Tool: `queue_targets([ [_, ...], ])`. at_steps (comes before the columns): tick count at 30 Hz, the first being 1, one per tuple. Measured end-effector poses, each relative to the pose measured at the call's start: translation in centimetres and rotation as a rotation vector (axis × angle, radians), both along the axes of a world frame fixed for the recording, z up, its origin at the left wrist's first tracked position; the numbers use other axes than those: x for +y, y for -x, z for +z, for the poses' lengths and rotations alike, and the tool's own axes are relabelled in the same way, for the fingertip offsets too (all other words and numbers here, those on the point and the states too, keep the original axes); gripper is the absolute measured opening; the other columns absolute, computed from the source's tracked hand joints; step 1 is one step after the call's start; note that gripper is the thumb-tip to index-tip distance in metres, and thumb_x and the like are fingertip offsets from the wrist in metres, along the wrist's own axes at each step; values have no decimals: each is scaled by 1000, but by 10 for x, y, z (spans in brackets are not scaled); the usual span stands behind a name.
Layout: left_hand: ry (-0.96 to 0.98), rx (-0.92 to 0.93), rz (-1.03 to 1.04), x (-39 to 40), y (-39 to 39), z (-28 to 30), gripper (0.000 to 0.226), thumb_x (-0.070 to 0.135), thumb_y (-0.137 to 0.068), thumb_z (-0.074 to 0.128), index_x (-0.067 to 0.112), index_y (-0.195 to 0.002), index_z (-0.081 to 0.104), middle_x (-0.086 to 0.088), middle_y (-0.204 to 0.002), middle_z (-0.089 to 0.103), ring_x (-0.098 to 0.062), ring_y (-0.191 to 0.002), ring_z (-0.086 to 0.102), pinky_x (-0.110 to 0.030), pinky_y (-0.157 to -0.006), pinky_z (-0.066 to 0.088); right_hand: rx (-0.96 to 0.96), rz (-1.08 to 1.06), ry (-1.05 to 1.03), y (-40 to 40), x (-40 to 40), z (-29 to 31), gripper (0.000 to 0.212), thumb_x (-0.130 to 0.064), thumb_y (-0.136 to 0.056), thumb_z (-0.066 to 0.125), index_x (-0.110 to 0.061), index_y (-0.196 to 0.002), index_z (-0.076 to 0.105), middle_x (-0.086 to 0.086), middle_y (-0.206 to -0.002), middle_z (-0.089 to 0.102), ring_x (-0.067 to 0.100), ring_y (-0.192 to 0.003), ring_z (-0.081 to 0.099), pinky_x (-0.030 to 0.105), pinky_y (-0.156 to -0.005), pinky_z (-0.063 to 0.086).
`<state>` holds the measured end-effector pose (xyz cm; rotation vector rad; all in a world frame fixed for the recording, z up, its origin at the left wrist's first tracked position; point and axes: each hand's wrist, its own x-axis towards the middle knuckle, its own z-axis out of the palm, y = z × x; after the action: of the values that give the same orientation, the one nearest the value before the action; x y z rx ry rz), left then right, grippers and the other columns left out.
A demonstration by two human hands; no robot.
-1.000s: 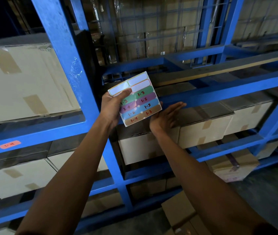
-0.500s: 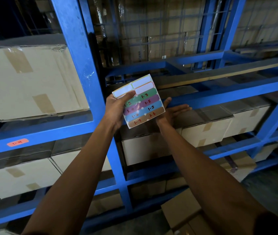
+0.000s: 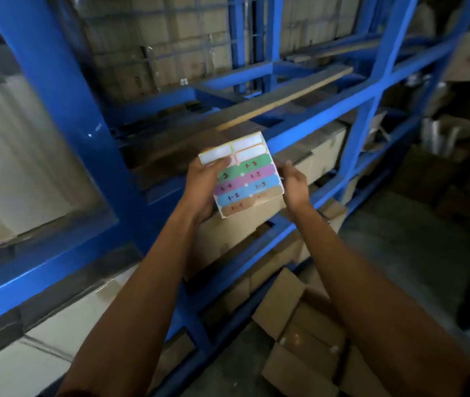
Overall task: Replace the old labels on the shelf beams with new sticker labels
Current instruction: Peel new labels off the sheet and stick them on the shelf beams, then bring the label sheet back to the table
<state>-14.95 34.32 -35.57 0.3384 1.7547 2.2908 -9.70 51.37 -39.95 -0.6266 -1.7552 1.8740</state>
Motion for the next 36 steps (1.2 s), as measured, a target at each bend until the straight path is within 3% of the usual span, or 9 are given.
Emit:
queue_targets([
  [3, 63, 47, -157, 22, -15, -12, 21, 8, -90, 65, 13, -109, 70, -6, -113, 76, -18, -96, 74, -38, -79, 58, -82, -19, 45, -39, 15, -4, 58, -56, -100, 28, -28, -74, 71, -10, -67, 73, 4, -63, 69, 26, -64, 52],
  [8, 149, -65, -293, 66, -62, -44, 16, 2, -90, 63, 10, -103, 68, -3, -89, 75, -11, -71, 73, -30, -67, 56, -149, 8, 192, -122, 43, -30, 85, -65, -97, 16, 3, -118, 63, 21, -96, 66, 28, -84, 62, 33, -72, 47],
  [13, 221, -71, -532, 104, -121, -72, 12, 7, -90, 66, 12, -100, 67, -7, -91, 77, -20, -76, 74, -30, -64, 58, -172, -178, -39, -219, 43, -57, 41, -41, -97, 52, -6, -100, 71, 4, -95, 73, 15, -83, 69, 31, -73, 55],
  [16, 274, -75, -660, 121, -173, -92, 20, 14, -89, 70, 11, -109, 68, -10, -103, 77, -29, -92, 75, -42, -81, 61, -233, -336, -133, -283, 32, -71, 22, -38, -97, 55, -22, -89, 68, 0, -93, 75, 8, -77, 73, 25, -63, 58],
  [21, 336, -74, -879, 119, -276, -119, 17, 23, -86, 76, 21, -102, 70, -1, -99, 79, -20, -87, 77, -37, -74, 62, -315, -641, -151, -402, -10, -96, 22, -44, -95, 55, -27, -109, 58, -7, -91, 72, 3, -74, 72, 18, -54, 55],
  [27, 529, -75, -1094, 78, -422, -150, 16, 30, -93, 65, 31, -103, 52, 1, -92, 71, -4, -61, 73, -20, -44, 52, -374, -865, -7, -555, -103, -128, 15, -39, -95, 56, -25, -95, 62, -2, -90, 75, 7, -74, 74, 27, -60, 60],
  [29, 591, -72, -1191, 61, -466, -161, 12, 29, -97, 59, 31, -104, 50, -1, -95, 69, -6, -60, 73, -19, -43, 52, -392, -968, 21, -599, -138, -142, 14, -38, -95, 57, -26, -96, 64, -4, -89, 74, 5, -74, 73, 22, -58, 58],
  [33, 623, -27, -1380, 24, -557, -181, 9, 18, -97, 57, 22, -104, 53, -5, -94, 69, -12, -64, 72, -23, -45, 54, -377, -1144, 137, -677, -209, -165, 22, -39, -97, 53, -24, -109, 63, 2, -96, 74, 18, -87, 73, 40, -78, 61],
  [36, 618, -5, -1535, -4, -621, -194, 9, 10, -94, 62, 18, -98, 59, -5, -92, 72, -13, -67, 72, -24, -49, 55, -397, -1305, 192, -730, -260, -179, 19, -38, -96, 55, -21, -100, 63, 5, -92, 74, 22, -86, 73, 41, -77, 60],
])
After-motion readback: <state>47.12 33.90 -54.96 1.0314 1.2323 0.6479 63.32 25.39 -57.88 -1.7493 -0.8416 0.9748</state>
